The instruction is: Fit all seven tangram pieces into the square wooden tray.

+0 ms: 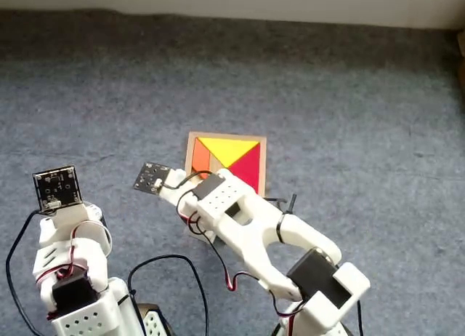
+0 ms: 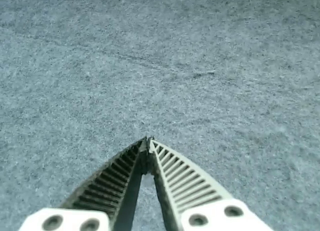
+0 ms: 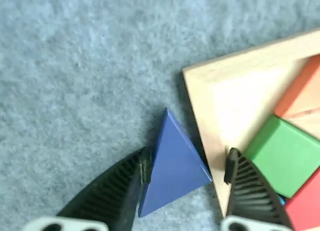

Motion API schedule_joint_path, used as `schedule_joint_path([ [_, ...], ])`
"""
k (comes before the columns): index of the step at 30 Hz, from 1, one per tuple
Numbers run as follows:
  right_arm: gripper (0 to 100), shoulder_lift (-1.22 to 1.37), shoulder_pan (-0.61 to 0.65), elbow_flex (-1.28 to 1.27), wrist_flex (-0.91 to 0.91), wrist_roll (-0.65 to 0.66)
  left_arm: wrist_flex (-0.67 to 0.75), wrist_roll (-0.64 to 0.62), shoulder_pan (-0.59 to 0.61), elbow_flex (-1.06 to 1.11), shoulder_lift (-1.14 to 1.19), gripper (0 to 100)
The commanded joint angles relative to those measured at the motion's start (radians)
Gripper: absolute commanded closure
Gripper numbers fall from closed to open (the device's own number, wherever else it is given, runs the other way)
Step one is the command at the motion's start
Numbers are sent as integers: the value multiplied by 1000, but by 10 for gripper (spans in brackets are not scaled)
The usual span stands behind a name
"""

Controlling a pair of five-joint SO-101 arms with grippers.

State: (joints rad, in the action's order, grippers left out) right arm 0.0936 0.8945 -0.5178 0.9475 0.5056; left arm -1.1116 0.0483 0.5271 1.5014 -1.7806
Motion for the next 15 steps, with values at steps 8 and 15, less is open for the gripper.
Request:
schedule_joint_path([
  [8,785,-136,-13,-4,-1,9,17,6,10,-7,-39,969],
  [15,786,-237,-42,-91,-71,9,18,6,10,-7,-39,969],
])
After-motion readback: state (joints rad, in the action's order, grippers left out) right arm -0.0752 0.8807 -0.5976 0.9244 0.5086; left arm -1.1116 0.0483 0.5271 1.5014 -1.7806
